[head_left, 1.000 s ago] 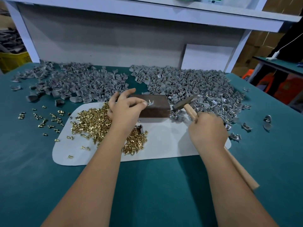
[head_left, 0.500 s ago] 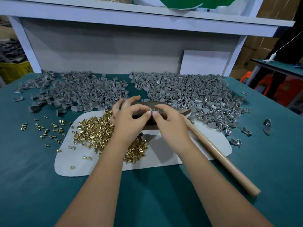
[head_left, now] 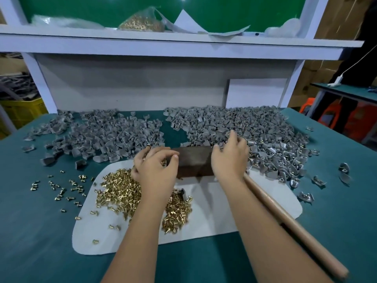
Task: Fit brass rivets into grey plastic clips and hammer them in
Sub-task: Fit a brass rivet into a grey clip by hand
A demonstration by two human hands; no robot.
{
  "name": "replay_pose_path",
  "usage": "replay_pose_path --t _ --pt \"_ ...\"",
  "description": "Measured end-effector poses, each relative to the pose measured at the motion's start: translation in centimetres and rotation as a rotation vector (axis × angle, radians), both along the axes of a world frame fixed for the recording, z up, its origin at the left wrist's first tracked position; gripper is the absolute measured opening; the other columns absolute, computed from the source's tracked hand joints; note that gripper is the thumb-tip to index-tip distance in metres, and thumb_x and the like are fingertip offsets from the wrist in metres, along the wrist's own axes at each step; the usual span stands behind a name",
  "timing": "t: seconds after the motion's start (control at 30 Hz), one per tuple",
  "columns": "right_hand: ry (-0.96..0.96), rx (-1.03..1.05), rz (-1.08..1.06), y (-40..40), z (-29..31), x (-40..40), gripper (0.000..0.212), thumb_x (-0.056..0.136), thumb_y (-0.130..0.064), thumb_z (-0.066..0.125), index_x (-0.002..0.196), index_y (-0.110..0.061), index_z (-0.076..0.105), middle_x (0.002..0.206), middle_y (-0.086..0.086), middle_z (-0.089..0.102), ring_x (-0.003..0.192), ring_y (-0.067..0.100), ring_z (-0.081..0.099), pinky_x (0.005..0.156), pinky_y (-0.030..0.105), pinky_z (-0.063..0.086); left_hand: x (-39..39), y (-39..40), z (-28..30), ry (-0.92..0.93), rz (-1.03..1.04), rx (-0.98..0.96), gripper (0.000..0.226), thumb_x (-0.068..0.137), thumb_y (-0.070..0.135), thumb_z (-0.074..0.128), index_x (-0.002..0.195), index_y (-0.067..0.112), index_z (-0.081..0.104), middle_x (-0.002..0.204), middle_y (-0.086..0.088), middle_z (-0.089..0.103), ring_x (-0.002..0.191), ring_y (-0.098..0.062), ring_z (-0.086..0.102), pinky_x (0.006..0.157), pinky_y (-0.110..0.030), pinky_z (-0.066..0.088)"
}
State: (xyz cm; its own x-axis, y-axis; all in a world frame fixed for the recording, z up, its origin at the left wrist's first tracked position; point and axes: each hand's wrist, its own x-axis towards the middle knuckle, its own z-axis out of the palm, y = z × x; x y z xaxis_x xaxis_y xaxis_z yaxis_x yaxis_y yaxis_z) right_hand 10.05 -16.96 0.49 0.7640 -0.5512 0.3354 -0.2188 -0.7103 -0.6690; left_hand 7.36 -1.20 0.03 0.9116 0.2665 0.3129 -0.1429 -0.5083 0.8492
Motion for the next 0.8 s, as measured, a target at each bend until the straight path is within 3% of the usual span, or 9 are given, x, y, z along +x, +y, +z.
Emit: replay_pose_path --t 0.17,0.23,0.3,0.37,0.47,0.53,0.63,0.73,0.8 --pt "-0.374 -0.344 0.081 2.3 0.2 -2.1 0.044 0.083 -0.015 0.059 0.127 -0.016 0.053 0.127 0.009 0.048 0.119 0.024 0.041 0.101 0.036 0.034 0.1 0.2 -0.3 -0.022 -0.007 -0.028 0.024 0.090 0.029 0.064 0.074 0.047 0.060 0.111 0.026 0.060 0.130 -0.010 0.030 0.105 -0.038 0.016" --pt "-0.465 -0.392 0.230 3.8 0.1 -3.4 0.037 0.081 -0.011 0.057 0.118 -0.012 0.059 0.116 0.008 0.055 0.107 0.022 0.047 0.094 0.032 0.037 0.2 0.5 -0.3 -0.005 -0.039 -0.087 0.023 0.091 0.025 0.060 0.082 0.045 0.063 0.106 0.024 0.059 0.126 -0.018 0.043 0.108 -0.050 0.030" --pt "-0.387 -0.430 0.538 5.4 -0.5 -4.8 0.027 0.083 -0.008 0.054 0.108 -0.009 0.063 0.102 0.008 0.060 0.094 0.024 0.054 0.083 0.033 0.046 0.3 1.1 -0.2 -0.016 -0.077 -0.218 0.026 0.093 0.017 0.056 0.089 0.039 0.067 0.103 0.020 0.064 0.107 -0.011 0.060 0.096 -0.040 0.049" --pt "-0.190 -0.427 0.823 6.8 -1.2 -5.8 0.017 0.083 -0.010 0.051 0.094 -0.006 0.062 0.091 0.009 0.059 0.088 0.029 0.055 0.072 0.039 0.048 0.2 2.1 0.2 -0.073 -0.045 -0.328 0.031 0.093 0.011 0.054 0.086 0.038 0.068 0.100 0.014 0.070 0.086 0.002 0.062 0.080 -0.019 0.051" --pt "-0.027 -0.604 0.960 8.4 -2.1 -6.1 0.030 0.089 -0.035 0.050 0.110 -0.015 0.059 0.102 0.005 0.051 0.100 0.025 0.043 0.081 0.038 0.040 0.4 4.4 0.7 -0.146 0.092 -0.423 0.033 0.092 0.007 0.051 0.090 0.035 0.069 0.098 0.011 0.071 0.073 0.008 0.060 0.065 -0.008 0.046" --pt "-0.021 -0.642 0.985 8.9 -2.1 -6.1 0.039 0.088 -0.046 0.050 0.119 -0.023 0.057 0.105 0.002 0.050 0.103 0.022 0.039 0.084 0.037 0.038 0.8 5.5 0.5 -0.088 0.106 -0.384 0.038 0.090 0.005 0.047 0.095 0.036 0.068 0.107 0.008 0.070 0.085 0.004 0.063 0.078 -0.015 0.052" --pt "0.000 -0.579 1.028 9.0 -1.9 -6.0 0.033 0.087 -0.043 0.053 0.109 -0.021 0.063 0.104 -0.002 0.051 0.103 0.019 0.038 0.085 0.036 0.037 1.6 5.3 -0.3 0.150 0.135 -0.039 0.051 0.081 0.002 0.042 0.090 0.048 0.063 0.126 0.005 0.064 0.117 -0.029 0.054 0.101 -0.051 0.043" --pt "0.014 -0.451 1.031 8.5 -1.9 -5.9 0.022 0.087 -0.032 0.057 0.094 -0.013 0.065 0.097 -0.002 0.049 0.098 0.018 0.039 0.085 0.037 0.040 3.1 5.2 0.0 0.161 0.140 0.202 0.055 0.083 0.002 0.042 0.105 0.048 0.063 0.133 0.005 0.059 0.133 -0.025 0.038 0.109 -0.049 0.030" --pt "0.000 -0.375 1.028 8.2 -1.9 -5.8 0.017 0.085 -0.024 0.059 0.091 -0.011 0.067 0.091 -0.003 0.048 0.095 0.019 0.041 0.084 0.039 0.042 4.7 5.5 0.2 0.179 0.090 0.328 0.059 0.087 0.002 0.042 0.127 0.042 0.058 0.145 0.004 0.050 0.141 -0.025 0.029 0.115 -0.051 0.022"
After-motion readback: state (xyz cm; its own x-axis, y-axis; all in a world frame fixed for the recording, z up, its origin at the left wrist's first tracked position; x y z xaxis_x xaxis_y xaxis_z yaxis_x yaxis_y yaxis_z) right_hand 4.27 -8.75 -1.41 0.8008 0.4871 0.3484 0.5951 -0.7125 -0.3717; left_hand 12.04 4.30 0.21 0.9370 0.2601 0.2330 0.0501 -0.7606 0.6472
